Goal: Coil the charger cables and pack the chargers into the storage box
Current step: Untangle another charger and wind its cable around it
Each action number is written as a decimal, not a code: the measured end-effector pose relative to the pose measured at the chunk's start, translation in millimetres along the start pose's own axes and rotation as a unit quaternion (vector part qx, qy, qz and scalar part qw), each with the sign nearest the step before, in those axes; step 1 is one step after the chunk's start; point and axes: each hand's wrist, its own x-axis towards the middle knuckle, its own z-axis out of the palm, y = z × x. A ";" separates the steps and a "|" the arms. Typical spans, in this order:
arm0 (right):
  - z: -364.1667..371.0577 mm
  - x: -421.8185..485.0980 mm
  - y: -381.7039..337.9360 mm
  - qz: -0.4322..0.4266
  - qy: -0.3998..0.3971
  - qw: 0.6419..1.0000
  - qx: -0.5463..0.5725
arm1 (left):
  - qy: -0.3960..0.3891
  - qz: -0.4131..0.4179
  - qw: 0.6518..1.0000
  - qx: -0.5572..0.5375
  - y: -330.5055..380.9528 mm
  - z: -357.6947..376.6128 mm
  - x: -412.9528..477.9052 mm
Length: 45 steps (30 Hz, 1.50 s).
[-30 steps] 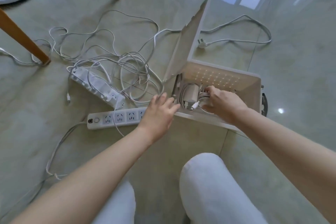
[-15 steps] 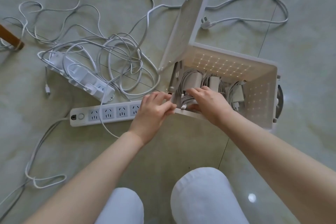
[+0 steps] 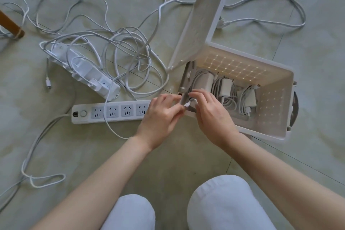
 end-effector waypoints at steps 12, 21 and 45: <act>30.5 86.5 -116.7 -0.084 -0.118 0.985 0.093 | 0.133 -0.307 0.939 0.077 -109.7 -67.6 -101.1; 100.7 161.0 -182.8 0.064 -0.186 0.972 0.129 | -0.023 -0.355 0.933 0.060 -159.7 -75.1 -121.0; 142.8 153.7 -157.5 0.222 0.098 0.928 0.282 | 0.015 -0.233 0.971 0.060 -175.8 -108.4 -25.3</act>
